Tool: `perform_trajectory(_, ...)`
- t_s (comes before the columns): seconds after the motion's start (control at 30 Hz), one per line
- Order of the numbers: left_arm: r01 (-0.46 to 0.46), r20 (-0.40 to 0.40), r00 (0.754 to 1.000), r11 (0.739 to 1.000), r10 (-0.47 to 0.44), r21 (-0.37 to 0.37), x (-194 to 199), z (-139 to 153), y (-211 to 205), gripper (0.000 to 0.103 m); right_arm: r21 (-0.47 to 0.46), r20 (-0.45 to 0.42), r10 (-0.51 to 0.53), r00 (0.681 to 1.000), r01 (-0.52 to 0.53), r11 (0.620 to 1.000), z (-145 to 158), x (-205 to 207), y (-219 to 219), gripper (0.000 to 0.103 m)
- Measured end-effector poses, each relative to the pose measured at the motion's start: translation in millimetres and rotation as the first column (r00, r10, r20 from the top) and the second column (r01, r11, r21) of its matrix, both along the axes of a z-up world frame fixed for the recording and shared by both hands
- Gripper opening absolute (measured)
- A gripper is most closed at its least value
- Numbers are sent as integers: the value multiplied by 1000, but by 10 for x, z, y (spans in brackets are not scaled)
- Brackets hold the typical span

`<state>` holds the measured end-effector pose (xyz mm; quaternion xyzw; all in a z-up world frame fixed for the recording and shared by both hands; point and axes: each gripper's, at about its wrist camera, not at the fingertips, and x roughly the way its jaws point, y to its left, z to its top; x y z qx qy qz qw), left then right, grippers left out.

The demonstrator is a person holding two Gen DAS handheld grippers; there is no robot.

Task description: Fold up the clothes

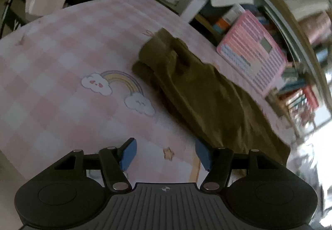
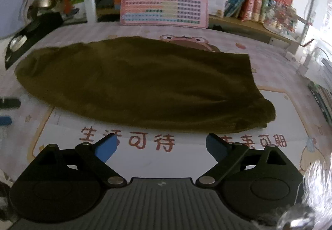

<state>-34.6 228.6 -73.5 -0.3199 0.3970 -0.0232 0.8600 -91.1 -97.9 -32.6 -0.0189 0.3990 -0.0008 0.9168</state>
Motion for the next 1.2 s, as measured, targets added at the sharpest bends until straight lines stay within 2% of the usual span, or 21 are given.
perform_trajectory(0.13,-70,18,997,990,73,-120,174,-91,174,61,-24,-6,38,999,-38,999,-25,88,126,93)
perform_trajectory(0.27,-138,-7,990,955,142,-263,408,-229,292,59,-6,-6,52,999,-52,999,-12,296,246,93)
perform_trajectory(0.33,-165,-13,985,939,169,-303,526,-259,311,59,2,1,68,998,-68,998,18,430,322,93)
perform_trajectory(0.47,-237,-44,971,906,237,-351,699,-310,317,50,-13,48,112,993,-112,994,102,748,503,93)
perform_trajectory(0.53,-276,-67,960,889,271,-365,728,-326,310,44,-20,70,126,990,-125,992,131,958,585,93)
perform_trajectory(0.6,-302,-83,953,885,292,-354,739,-338,299,30,-7,72,124,990,-124,992,143,1204,664,92)
perform_trajectory(0.77,-302,-73,952,877,297,-375,695,-374,331,32,-2,66,124,990,-125,992,70,1819,930,91)
perform_trajectory(0.9,-295,-72,954,874,290,-387,680,-382,352,35,-48,-3,90,996,-90,995,-165,2180,1122,91)
perform_trajectory(1.0,-310,-77,949,861,305,-402,678,-395,359,36,-91,-4,94,996,-94,991,-316,2160,1196,91)
perform_trajectory(1.1,-333,-85,940,843,330,-422,673,-413,357,35,-124,37,140,989,-134,983,-311,1927,1230,91)
perform_trajectory(1.2,-374,-99,925,826,368,-423,656,-401,319,35,-126,40,176,984,-169,978,-326,1748,1245,91)
